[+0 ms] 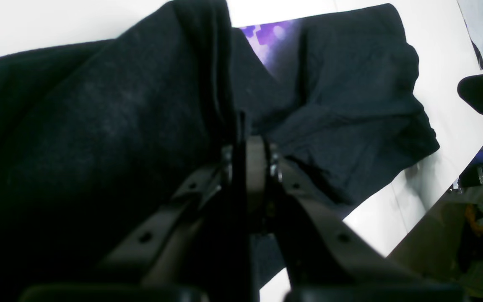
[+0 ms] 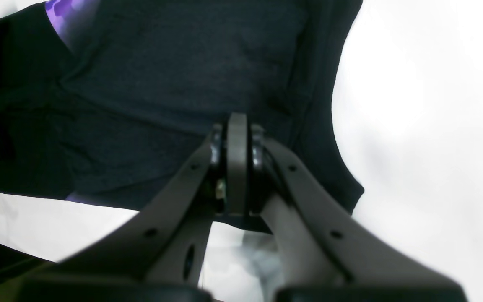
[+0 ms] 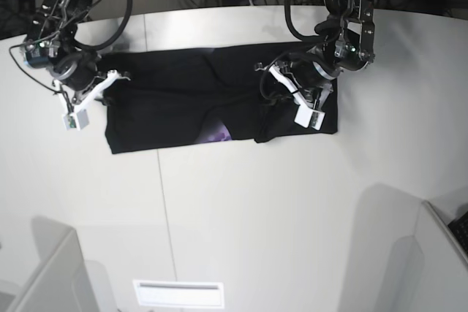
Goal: Fold the T-shirt properly
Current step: 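Move the left gripper inward along the strip and grasp its end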
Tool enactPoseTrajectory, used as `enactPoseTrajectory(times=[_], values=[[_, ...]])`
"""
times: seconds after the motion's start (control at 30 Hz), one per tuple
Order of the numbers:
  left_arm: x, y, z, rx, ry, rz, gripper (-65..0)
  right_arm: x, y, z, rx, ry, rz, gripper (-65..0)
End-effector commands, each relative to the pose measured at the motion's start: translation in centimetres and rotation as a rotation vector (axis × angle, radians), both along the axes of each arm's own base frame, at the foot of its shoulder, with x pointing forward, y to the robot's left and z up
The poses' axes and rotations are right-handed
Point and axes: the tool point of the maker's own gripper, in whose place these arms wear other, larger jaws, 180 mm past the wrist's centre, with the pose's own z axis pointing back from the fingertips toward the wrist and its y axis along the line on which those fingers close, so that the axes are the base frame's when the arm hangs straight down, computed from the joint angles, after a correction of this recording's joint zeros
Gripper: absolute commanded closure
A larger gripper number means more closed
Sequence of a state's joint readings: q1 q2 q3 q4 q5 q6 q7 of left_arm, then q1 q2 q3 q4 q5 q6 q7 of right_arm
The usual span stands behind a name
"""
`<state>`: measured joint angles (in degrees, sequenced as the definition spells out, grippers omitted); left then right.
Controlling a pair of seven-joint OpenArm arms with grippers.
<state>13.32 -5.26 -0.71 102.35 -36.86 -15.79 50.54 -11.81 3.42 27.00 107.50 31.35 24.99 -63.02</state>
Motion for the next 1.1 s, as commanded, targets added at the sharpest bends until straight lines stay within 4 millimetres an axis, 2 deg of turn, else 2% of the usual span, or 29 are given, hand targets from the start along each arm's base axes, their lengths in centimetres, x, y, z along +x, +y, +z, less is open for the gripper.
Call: enactPoseTrajectory(times=[0.0, 0.27, 0.3, 0.5, 0.57, 0.63, 0.73, 0.8, 0.9, 0.97, 1.07], values=[[0.8, -0.2, 1.1, -0.023, -0.041, 0.005, 0.0, 0.9, 0.0, 1.1, 0.002, -0.05, 0.005, 0.0], [0.8, -0.1, 1.1, -0.023, -0.04, 0.006, 0.0, 0.9, 0.0, 1.1, 0.002, -0.051, 0.005, 0.0], [0.8, -0.1, 1.1, -0.023, -0.04, 0.006, -2.5, 0.9, 0.0, 1.1, 0.002, -0.051, 0.005, 0.0], [0.8, -0.2, 1.1, -0.026, -0.04, 0.006, -40.8, 0.9, 0.0, 1.1, 0.002, -0.051, 0.005, 0.0], [0.4, -1.2, 1.1, -0.034, -0.037, -0.022, -49.7, 0.9, 0.0, 1.1, 0.002, -0.051, 0.005, 0.0], [-0.1, -2.8, 1.1, -0.045, -0.033, -0.068, -54.0, 0.9, 0.0, 1.1, 0.004, -0.051, 0.005, 0.0], [-0.3, -5.5, 1.7, -0.063, -0.048, -0.153, -54.1, 1.2, 0.2, 1.2, 0.009, -0.055, 0.005, 0.0], [-0.4, -6.3, 1.8, -0.067, -0.052, -0.178, -54.1, 1.2, 0.2, 1.3, 0.009, -0.056, 0.005, 0.0], [-0.2, -6.3, 2.8, -0.069, -0.081, -0.178, -52.8, 1.2, 0.1, 1.3, 0.008, -0.056, 0.001, 0.0], [0.2, -5.9, 4.0, -0.067, -0.121, -0.17, -46.1, 1.2, 0.0, 1.3, 0.007, -0.057, -0.002, 0.0], [0.3, -3.9, 5.6, -0.056, -0.166, -0.111, -24.8, 1.3, -0.1, 1.4, 0.004, -0.058, -0.002, 0.0]])
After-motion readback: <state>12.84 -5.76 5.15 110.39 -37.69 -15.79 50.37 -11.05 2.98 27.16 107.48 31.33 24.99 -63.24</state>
